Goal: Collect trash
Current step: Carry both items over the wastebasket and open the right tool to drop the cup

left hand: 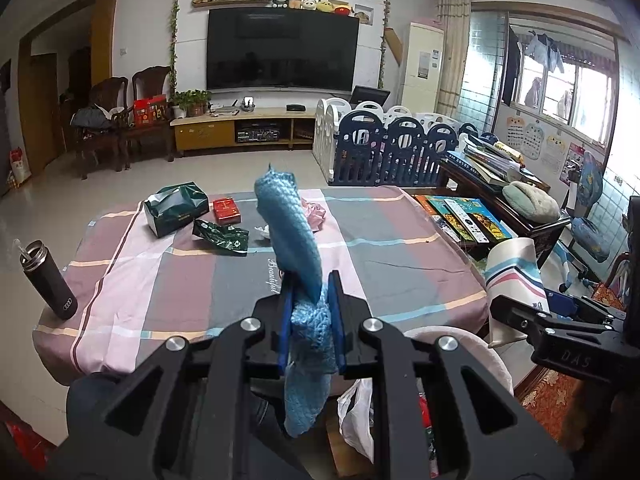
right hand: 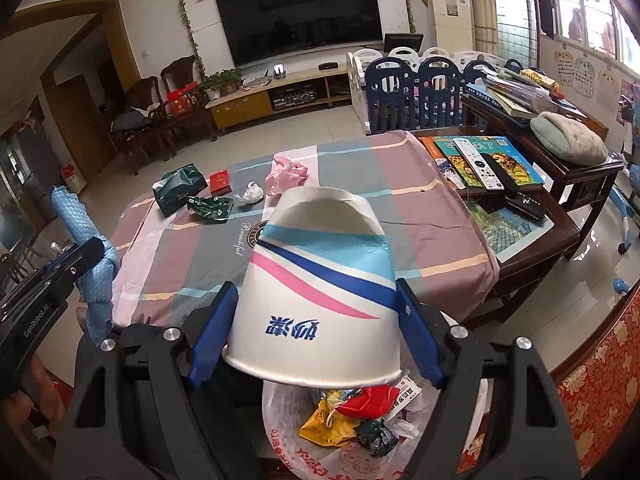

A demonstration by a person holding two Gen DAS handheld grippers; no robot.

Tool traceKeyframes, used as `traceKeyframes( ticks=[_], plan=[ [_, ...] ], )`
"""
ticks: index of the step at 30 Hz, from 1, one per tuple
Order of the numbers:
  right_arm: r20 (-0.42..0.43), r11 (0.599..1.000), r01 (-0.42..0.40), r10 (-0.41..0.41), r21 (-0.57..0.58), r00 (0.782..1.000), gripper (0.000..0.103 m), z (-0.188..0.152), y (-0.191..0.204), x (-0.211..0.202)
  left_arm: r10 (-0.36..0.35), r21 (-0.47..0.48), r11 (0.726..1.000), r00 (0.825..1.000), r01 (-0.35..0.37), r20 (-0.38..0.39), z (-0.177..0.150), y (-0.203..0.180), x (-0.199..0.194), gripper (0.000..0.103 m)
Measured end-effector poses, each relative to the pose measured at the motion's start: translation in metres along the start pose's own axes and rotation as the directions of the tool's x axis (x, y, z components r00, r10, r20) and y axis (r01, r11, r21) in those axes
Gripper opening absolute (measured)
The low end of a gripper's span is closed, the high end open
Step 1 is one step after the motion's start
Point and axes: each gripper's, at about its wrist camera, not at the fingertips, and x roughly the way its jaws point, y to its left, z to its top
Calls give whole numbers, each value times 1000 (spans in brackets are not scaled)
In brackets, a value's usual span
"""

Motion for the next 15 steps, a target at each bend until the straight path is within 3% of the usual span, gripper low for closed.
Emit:
traceKeyframes(
  ticks=[15],
  plan=[
    [-10,1000,3,-3,-6,1000,77,-1,0,1,-6,0,1000,1000,6,-9,-4,-2,3,18]
  ],
)
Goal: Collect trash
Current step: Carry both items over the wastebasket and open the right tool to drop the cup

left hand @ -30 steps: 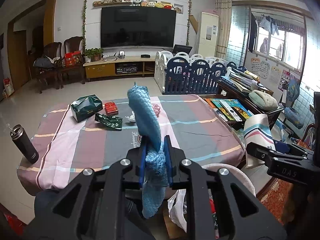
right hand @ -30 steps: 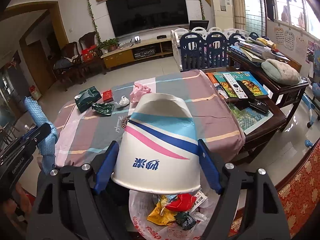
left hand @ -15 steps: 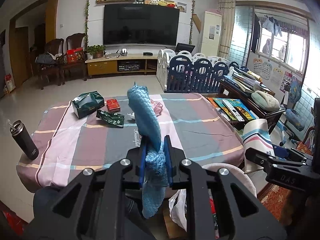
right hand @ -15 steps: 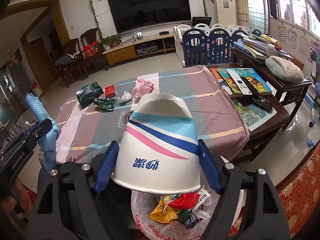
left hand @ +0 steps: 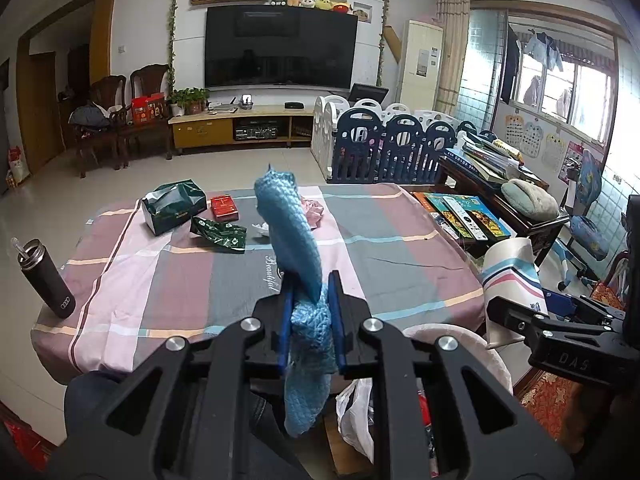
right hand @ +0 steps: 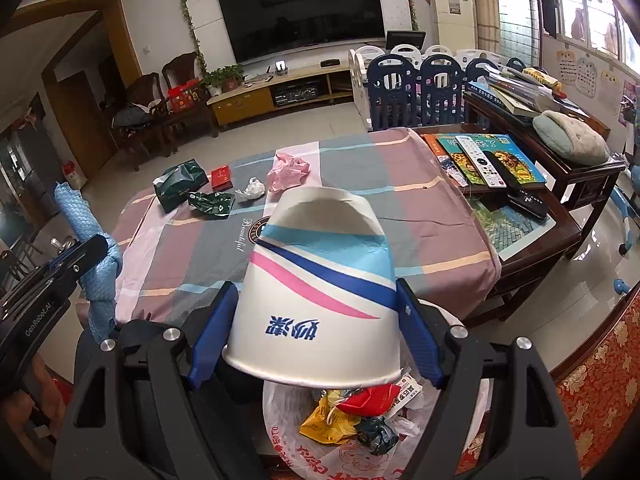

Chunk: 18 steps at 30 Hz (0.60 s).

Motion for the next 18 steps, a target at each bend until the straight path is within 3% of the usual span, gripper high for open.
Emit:
traceKeyframes(
  ticks=[7,13,18],
  plan=[
    [-46,996,84,-83,10,995,77,-16,-28,-1,-20,6,1000,1000,20,-14,-1,-5,4,18],
    [-197,982,185,-174,42,965,77,-58,-61,30,-54,50,997,998,55,-23,-4,-24,6,18],
    [-293,968,199,-149,150,944,78,-80,-91,57,-81,87,993,996,85,-49,-8,-40,12,18]
  ],
)
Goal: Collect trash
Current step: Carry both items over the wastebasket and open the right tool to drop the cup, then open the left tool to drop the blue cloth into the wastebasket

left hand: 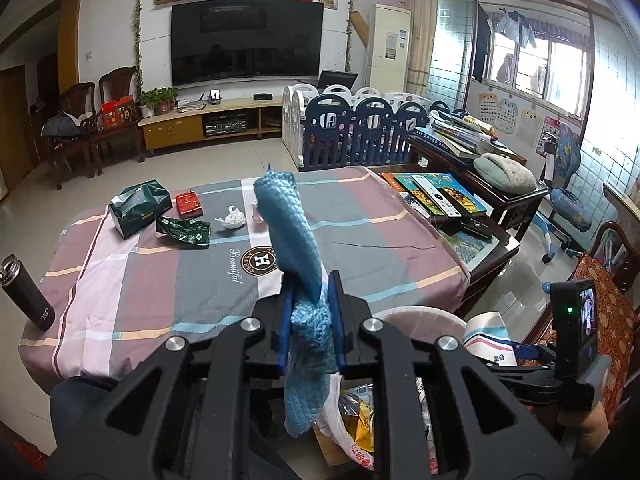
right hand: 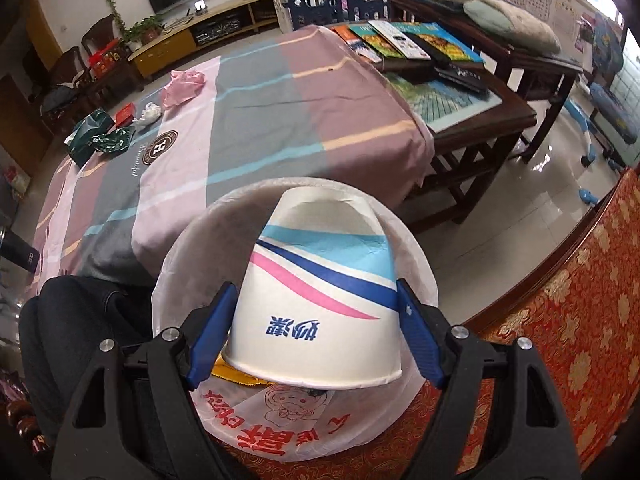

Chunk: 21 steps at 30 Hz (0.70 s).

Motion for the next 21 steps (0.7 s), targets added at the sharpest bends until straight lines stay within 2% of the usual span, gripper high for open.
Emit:
traceKeyframes(
  ticks=[7,12,15,17,19,21],
  plan=[
    [-80,996,-66,70,55,994,83,-3,-9,18,-36,21,999,999,37,-34,-4,-13,10,18],
    [-44,992,-77,82,105,996,86,1,-17,11,-58,19,998,996,59,-60,-7,-15,18,18],
    [3,986,-81,82,145,997,86,6,-25,2,-137,-4,990,983,138,-118,-11,-18,34,18],
    [40,981,-82,76,174,996,86,10,-31,-6,-239,-9,970,952,242,-189,-15,-25,52,18],
    [68,977,-81,69,196,995,86,14,-36,-11,-330,21,937,901,350,-283,-24,-44,77,18],
    [91,973,-78,60,219,994,86,18,-41,-17,-391,40,900,845,434,-365,-35,-65,101,18]
  ],
)
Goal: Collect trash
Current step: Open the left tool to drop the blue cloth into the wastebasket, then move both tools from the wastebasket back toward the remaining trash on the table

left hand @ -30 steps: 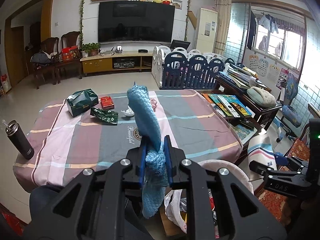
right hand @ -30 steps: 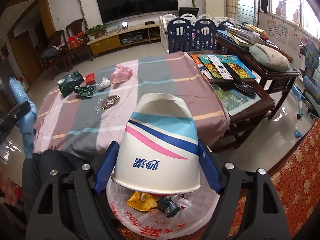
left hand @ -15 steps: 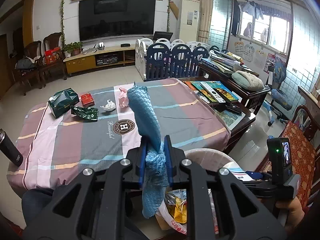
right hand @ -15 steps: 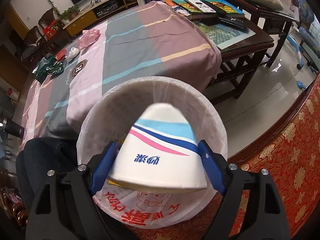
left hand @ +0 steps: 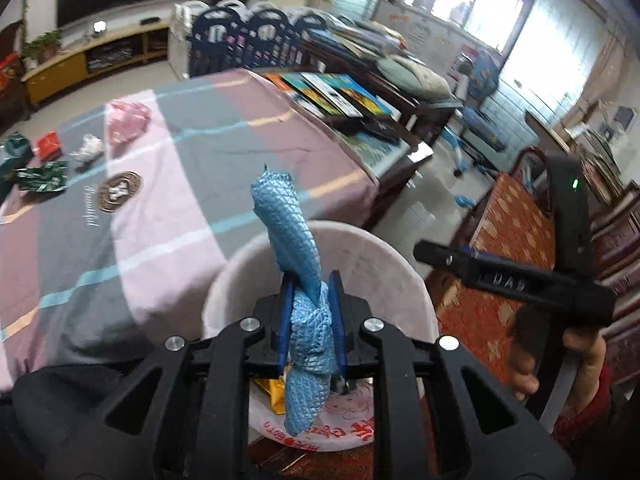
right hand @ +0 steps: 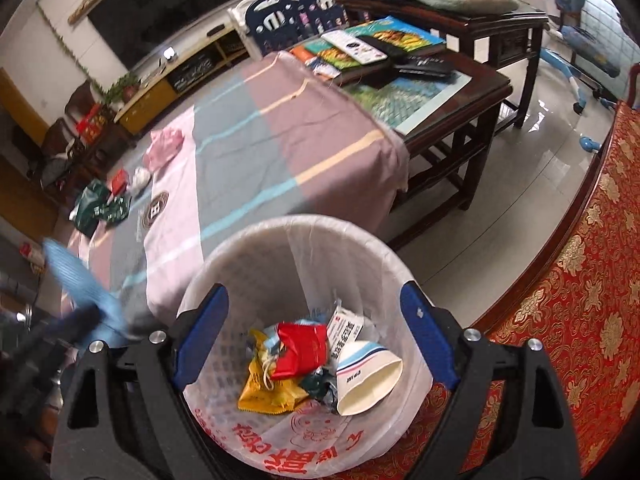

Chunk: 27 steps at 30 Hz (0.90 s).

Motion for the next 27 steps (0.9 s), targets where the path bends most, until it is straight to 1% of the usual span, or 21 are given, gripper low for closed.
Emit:
traceKeyframes(
  ticks=[3,5,6,7,9,11,13,15,16,17,18,19,20,21,22,24,25,27],
  plan=[
    [29,1000,18,-18,22,999,86,6,-4,-6,-83,30,996,994,86,-73,-3,-11,32,21],
    [39,999,33,-34,28,999,86,10,-6,-7,-98,49,993,989,104,-110,-6,-15,46,26],
    [40,999,38,-39,32,998,86,11,-7,-6,-99,54,993,988,106,-119,-8,-15,48,38],
    [39,999,39,-41,37,998,86,12,-7,-5,-101,50,993,987,107,-122,-9,-14,50,56],
    [38,998,35,-37,53,999,86,12,-8,-4,-104,21,994,990,106,-96,-9,-6,44,74],
    [44,998,22,-25,66,999,86,12,-7,-4,-109,-23,994,992,107,-58,-6,10,32,78],
    [75,998,11,-16,66,997,86,11,-3,-9,-73,-78,994,997,72,-14,-3,30,18,86],
    [141,999,16,-21,37,990,86,11,6,-19,2,-149,989,999,4,39,0,53,1,88],
    [179,1000,25,-27,11,983,87,10,12,-25,42,-177,984,997,-30,63,0,62,-7,90],
    [221,999,46,-39,-25,975,94,9,20,-31,99,-207,975,991,-77,94,-1,72,-17,91],
    [255,996,64,-47,-61,966,97,8,28,-35,148,-226,967,982,-119,120,-1,78,-25,93],
    [283,993,71,-41,-96,958,99,6,36,-39,201,-239,957,968,-162,151,-2,82,-35,95],
    [302,990,73,-33,-122,953,99,5,42,-41,252,-245,948,950,-204,185,-3,85,-44,96],
    [317,987,75,-26,-143,948,99,3,48,-42,317,-239,935,921,-263,227,-5,85,-53,99],
    [328,984,75,-17,-164,945,99,1,54,-42,362,-226,924,896,-309,256,-6,83,-60,100],
    [335,981,68,-2,-184,942,99,-1,62,-41,423,-200,905,854,-377,302,-6,79,-69,100],
    [343,981,66,1,-183,939,99,-2,65,-40,442,-195,896,839,-398,319,-5,78,-73,100],
    [374,985,74,-11,-154,928,99,-6,69,-41,491,-228,870,804,-437,334,-8,78,-78,100]
  ],
)
